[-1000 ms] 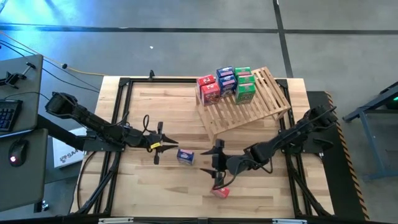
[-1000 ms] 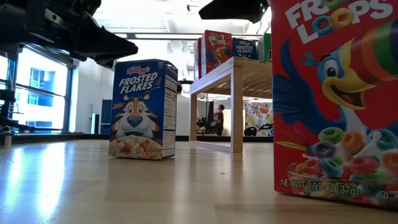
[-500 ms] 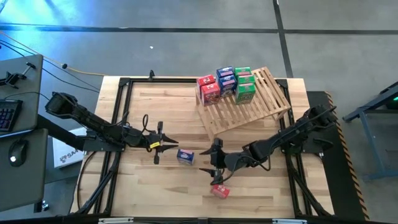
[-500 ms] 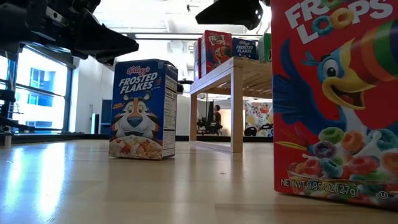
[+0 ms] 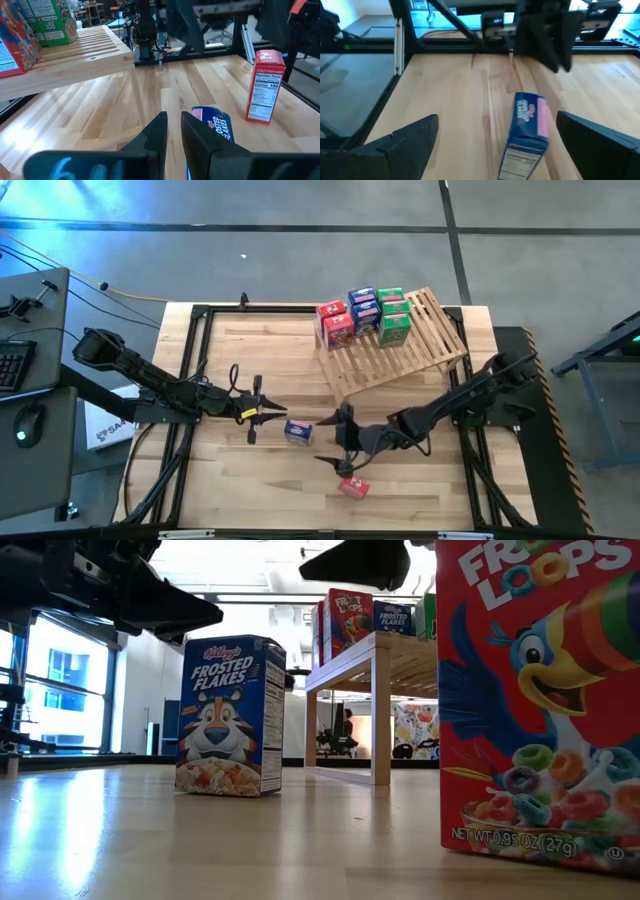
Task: Stack cereal on shelf
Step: Put the blue cereal box on the shelf aligned with the other blue cereal boxes
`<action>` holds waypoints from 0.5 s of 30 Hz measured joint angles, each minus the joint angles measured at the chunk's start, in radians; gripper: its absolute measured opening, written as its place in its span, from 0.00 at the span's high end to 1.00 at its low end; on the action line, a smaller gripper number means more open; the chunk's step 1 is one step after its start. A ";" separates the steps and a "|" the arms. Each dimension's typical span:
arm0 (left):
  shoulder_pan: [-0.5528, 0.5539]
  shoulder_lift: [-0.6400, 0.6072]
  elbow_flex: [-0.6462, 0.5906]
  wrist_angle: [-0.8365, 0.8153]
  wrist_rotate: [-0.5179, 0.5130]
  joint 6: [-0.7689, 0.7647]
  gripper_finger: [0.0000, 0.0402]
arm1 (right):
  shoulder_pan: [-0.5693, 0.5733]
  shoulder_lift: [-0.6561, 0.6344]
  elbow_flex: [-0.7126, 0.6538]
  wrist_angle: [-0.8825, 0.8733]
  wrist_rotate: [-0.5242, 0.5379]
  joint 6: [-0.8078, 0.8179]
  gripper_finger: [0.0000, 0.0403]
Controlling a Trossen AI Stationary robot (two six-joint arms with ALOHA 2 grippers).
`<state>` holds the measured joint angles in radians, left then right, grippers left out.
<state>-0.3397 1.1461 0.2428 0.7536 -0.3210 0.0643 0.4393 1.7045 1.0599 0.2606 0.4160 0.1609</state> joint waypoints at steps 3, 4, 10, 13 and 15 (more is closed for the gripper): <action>0.000 0.000 0.000 0.000 0.000 0.000 0.89 | -0.017 0.053 0.000 0.058 -0.017 -0.005 0.03; 0.000 0.000 0.000 0.000 0.000 0.000 0.89 | -0.029 0.071 0.000 0.076 -0.028 -0.005 0.03; 0.000 0.000 0.000 0.000 0.000 -0.007 0.89 | -0.083 0.127 0.021 0.096 -0.055 0.023 0.03; 0.000 0.000 0.000 -0.001 0.000 -0.007 0.89 | -0.096 0.151 0.042 0.093 -0.056 0.037 0.03; 0.000 0.000 0.000 -0.004 0.000 -0.007 0.89 | -0.100 0.165 0.056 0.087 -0.055 0.042 0.03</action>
<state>-0.3397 1.1461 0.2428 0.7499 -0.3210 0.0574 0.3397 1.8699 1.1161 0.3473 0.3607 0.2028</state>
